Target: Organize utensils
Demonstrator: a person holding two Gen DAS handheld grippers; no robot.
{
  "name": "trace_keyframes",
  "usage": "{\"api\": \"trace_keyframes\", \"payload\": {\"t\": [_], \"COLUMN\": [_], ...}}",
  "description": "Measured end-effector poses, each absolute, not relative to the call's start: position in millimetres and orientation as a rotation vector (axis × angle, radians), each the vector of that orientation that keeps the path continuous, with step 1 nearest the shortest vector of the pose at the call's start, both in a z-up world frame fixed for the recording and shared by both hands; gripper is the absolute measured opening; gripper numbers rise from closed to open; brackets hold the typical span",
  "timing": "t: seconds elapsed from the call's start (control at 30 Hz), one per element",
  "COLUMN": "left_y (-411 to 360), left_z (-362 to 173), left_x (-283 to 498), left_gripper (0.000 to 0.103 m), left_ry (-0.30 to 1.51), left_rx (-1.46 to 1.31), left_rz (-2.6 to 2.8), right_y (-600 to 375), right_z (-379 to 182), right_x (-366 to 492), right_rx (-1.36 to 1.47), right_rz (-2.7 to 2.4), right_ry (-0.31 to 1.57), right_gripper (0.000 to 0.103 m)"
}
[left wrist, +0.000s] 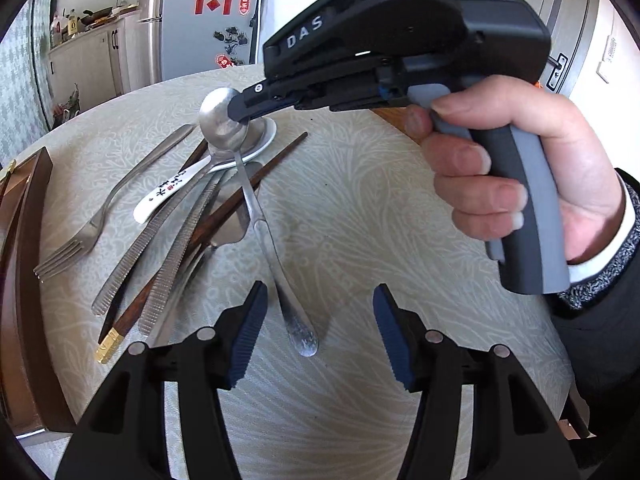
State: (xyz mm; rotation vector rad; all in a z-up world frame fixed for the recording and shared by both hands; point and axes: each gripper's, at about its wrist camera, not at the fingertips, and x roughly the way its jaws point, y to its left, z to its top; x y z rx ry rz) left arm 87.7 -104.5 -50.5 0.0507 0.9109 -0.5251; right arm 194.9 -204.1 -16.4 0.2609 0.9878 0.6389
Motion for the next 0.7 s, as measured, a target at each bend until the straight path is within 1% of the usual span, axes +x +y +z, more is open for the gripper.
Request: {"api": "trace_keyframes", "payload": {"t": [0.03, 0.1, 0.13, 0.17, 0.3, 0.43, 0.6, 0.7], "left_y": [-103.6, -97.1, -92.4, -87.8, -77.0, -57.7, -10.0, 26.2], "left_z": [-50.2, -49.6, -49.4, -49.2, -44.8, -28.5, -10.2, -6.5], "left_x": [87.9, 89.1, 90.1, 90.5, 83.8, 72.7, 62.6, 63.0], "left_gripper": [0.047, 0.027, 0.020, 0.015, 0.013, 0.013, 0.013, 0.012], "left_ry": [0.910, 0.915, 0.922, 0.931, 0.911, 0.875, 0.845, 0.852], "left_rx": [0.061, 0.051, 0.031, 0.012, 0.029, 0.034, 0.021, -0.007], "left_rz": [-0.509, -0.494, -0.489, -0.491, -0.474, -0.447, -0.361, -0.296], "right_y": [-204.6, -204.1, -203.3, -203.2, -198.4, -180.5, -123.1, -81.8], "right_z": [-13.6, -8.2, -5.1, -2.0, 7.9, 21.1, 34.6, 33.3], "right_x": [191.8, 185.7, 182.2, 179.2, 169.3, 164.7, 166.6, 173.7], "right_rx": [0.265, 0.264, 0.257, 0.248, 0.246, 0.235, 0.213, 0.210], "right_rz": [0.644, 0.653, 0.658, 0.658, 0.666, 0.694, 0.773, 0.823], "right_ry": [0.986, 0.983, 0.977, 0.971, 0.960, 0.944, 0.936, 0.950], "right_gripper": [0.002, 0.002, 0.002, 0.002, 0.001, 0.001, 0.002, 0.002]}}
